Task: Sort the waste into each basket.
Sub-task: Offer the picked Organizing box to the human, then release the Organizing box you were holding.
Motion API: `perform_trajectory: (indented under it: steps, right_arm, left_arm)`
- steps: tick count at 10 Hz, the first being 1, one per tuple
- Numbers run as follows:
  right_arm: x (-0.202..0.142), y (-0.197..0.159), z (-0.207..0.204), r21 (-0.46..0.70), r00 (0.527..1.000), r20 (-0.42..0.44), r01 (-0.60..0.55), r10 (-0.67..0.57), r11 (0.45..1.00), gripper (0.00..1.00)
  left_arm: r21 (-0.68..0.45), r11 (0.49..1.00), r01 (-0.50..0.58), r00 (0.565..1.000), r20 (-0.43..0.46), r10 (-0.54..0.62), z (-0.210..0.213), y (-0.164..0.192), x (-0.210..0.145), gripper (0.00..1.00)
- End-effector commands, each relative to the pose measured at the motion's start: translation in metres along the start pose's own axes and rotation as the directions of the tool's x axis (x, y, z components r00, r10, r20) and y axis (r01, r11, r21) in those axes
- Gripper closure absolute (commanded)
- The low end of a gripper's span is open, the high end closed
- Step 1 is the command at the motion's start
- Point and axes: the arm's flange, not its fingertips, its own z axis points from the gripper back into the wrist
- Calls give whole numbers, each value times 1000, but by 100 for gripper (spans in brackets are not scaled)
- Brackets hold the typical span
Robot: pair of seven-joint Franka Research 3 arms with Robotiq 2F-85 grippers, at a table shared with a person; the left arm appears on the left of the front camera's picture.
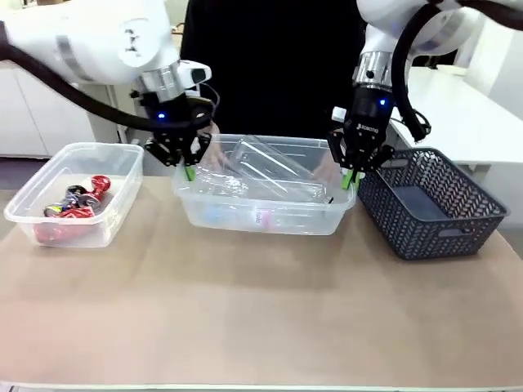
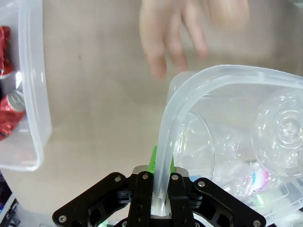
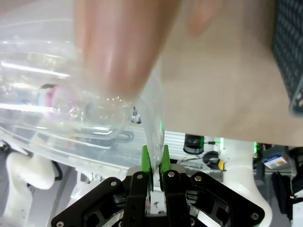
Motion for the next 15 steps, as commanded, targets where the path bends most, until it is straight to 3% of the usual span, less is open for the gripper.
perform_trajectory:
  steps: [1, 4, 5, 6, 15]
  right_arm:
    - [33, 11, 13, 21, 997, -77, 18, -16, 1000, 91]
    - [51, 3, 3, 99, 995, -102, 35, -25, 994, 91]
    - [53, -7, -3, 39, 998, -66, 21, -19, 999, 91]
    - [53, -7, -3, 39, 998, -66, 21, -19, 999, 91]
    - [53, -7, -3, 39, 998, -66, 21, -19, 999, 91]
  left_arm:
    - [21, 999, -38, 998, 42, 37, -3, -3, 28, 96]
    - [4, 999, -33, 999, 37, 33, -12, -3, 35, 96]
    - [-15, 998, -54, 998, 16, 54, -13, -2, 33, 96]
    - [9, 1000, -10, 1000, -1, 10, -18, 6, 34, 96]
    - [9, 1000, -10, 1000, -1, 10, -18, 6, 34, 96]
